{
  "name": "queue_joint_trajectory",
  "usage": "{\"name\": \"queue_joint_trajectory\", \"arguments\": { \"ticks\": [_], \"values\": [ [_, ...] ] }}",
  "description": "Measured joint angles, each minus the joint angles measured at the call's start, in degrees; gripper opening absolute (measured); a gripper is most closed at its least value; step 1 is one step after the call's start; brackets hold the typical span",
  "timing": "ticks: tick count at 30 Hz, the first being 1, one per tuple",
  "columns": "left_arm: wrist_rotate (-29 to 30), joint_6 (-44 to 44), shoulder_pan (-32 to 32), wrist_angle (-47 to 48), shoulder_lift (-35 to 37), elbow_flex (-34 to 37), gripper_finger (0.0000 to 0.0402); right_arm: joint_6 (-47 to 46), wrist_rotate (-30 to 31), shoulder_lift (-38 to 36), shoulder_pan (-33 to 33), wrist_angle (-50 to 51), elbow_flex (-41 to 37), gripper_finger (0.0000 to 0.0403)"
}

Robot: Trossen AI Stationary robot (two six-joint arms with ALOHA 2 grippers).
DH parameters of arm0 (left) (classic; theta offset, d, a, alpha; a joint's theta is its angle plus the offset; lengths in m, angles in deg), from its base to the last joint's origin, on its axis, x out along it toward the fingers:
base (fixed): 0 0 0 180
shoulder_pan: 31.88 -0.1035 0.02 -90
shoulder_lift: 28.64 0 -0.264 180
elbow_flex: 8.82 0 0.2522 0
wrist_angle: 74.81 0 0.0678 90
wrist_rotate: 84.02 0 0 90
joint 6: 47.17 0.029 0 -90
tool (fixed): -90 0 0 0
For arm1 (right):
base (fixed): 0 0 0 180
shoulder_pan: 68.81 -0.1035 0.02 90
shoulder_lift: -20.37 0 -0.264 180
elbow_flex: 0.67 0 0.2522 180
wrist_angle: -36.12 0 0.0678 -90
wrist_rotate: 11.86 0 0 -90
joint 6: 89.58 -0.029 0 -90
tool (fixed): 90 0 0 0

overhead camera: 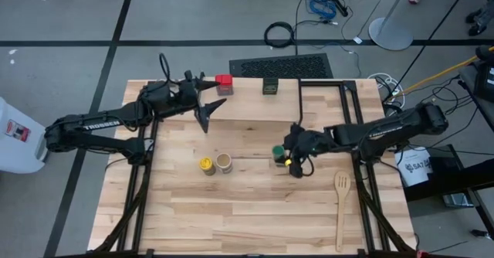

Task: Shelf spices
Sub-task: Remove the green seasoning bottle from the shelf

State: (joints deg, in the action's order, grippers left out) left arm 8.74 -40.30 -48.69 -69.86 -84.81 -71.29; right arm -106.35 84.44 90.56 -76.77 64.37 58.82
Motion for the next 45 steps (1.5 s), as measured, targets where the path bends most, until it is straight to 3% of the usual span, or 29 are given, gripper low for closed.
{"name": "queue_joint_trajectory", "arguments": {
  "ticks": [10,17,34,45],
  "values": [
    [-1.11,0.00,-0.01,-2.90,0.00,0.00,0.0299,-0.98,3.21,0.00,-2.50,-23.32,-15.97,0.0189],
    [-1.12,-0.49,0.00,-2.90,-0.30,0.00,0.0299,-2.26,7.40,0.00,-3.20,-24.26,-19.76,0.0193],
    [-1.11,-0.63,0.06,-4.56,-5.84,0.00,0.0299,-3.47,7.45,2.67,-3.20,-29.37,-23.30,0.0197],
    [-1.11,-0.76,0.08,-5.64,-6.08,0.00,0.0299,-5.75,6.82,6.18,-3.31,-31.35,-23.28,0.0245]
  ]
}}
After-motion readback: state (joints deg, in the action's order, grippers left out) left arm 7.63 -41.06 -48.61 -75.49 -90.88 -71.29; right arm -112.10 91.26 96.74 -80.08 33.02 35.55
